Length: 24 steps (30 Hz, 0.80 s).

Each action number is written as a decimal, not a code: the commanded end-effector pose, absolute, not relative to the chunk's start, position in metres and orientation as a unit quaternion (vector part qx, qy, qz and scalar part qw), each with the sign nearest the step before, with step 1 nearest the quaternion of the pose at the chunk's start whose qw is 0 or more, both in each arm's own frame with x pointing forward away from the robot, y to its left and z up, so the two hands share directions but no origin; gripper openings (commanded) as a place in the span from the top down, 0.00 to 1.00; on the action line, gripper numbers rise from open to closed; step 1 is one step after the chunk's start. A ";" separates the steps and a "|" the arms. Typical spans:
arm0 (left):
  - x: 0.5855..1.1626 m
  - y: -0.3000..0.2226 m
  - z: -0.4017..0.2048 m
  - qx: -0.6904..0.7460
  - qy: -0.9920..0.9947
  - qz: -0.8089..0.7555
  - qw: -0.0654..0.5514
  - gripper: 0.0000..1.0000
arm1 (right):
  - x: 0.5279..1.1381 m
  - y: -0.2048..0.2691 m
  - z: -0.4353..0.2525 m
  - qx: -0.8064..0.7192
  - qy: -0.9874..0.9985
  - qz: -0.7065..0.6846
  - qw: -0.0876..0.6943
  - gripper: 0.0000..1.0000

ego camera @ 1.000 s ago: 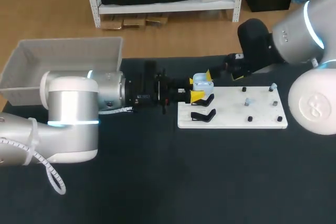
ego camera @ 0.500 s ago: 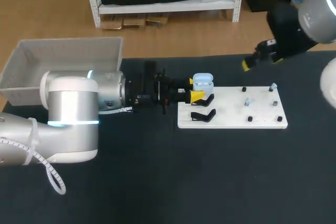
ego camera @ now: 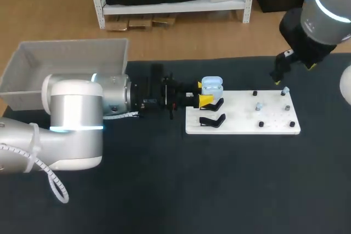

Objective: Pick up each earbud case from the left stands, insert the matching earbuds, close the lid, and place the case in the box.

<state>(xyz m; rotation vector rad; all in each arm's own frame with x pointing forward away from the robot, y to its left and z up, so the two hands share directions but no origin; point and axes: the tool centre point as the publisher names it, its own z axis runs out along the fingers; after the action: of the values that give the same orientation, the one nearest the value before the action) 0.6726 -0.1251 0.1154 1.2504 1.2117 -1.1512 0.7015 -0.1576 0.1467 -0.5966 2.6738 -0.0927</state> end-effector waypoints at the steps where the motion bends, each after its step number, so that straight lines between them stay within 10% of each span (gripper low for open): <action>1: 0.673 -0.125 0.115 0.517 0.501 -0.477 0.505 1.00 | 0.698 -0.159 0.139 -0.207 0.954 -0.061 0.208 0.00; 24: 0.673 -0.125 0.115 0.517 0.501 -0.477 0.505 1.00 | 0.717 -0.169 0.102 -0.219 0.969 -0.023 0.116 0.00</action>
<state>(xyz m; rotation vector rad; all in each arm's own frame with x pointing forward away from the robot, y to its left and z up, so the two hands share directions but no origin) 0.6727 -0.1251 0.1154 1.2503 1.2118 -1.1512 0.7107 -0.1724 0.1056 -0.6414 2.8193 -0.0524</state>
